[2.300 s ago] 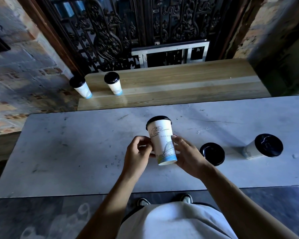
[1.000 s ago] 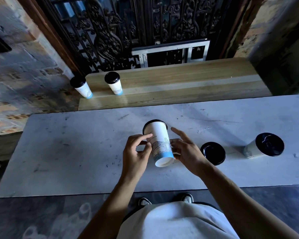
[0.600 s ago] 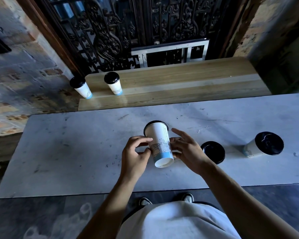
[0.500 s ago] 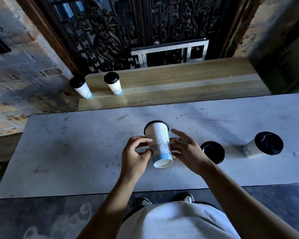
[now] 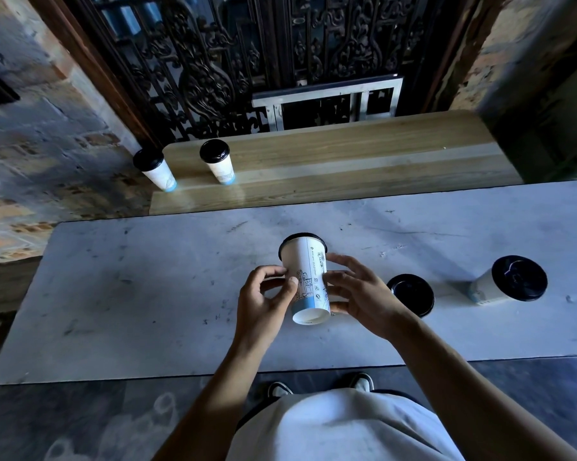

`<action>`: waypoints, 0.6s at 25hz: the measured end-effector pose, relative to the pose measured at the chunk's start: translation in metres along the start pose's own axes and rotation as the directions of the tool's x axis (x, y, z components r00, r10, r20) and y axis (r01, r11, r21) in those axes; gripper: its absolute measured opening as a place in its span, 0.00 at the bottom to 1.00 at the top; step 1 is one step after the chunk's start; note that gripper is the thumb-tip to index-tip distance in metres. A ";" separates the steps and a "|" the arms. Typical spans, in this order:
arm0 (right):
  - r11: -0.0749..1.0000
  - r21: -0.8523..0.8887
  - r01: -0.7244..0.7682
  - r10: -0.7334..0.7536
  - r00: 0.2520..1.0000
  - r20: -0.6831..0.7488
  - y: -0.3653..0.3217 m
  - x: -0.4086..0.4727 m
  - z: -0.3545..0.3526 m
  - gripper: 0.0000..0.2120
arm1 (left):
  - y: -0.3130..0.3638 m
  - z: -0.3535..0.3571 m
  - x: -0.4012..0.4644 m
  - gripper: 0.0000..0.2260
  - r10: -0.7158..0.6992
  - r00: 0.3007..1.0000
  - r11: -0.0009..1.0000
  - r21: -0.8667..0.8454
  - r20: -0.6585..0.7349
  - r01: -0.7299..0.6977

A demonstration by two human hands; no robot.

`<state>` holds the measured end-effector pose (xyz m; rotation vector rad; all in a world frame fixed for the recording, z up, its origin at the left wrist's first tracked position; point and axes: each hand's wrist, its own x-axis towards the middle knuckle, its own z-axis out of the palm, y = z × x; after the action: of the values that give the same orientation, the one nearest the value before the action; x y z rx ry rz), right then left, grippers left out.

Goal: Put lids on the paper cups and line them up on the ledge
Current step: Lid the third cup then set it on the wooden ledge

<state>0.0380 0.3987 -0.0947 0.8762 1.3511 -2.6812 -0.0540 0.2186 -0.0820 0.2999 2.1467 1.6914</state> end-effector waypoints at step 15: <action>0.995 0.021 0.098 -0.097 0.995 -0.027 0.006 0.010 -0.004 0.23 | 0.008 -0.003 0.001 0.20 0.212 0.977 0.961 0.182 -0.008 -0.207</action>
<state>0.0334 0.4006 -0.1059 0.8730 1.4076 -2.7716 -0.0572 0.2184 -0.0735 0.5780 2.3650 1.6181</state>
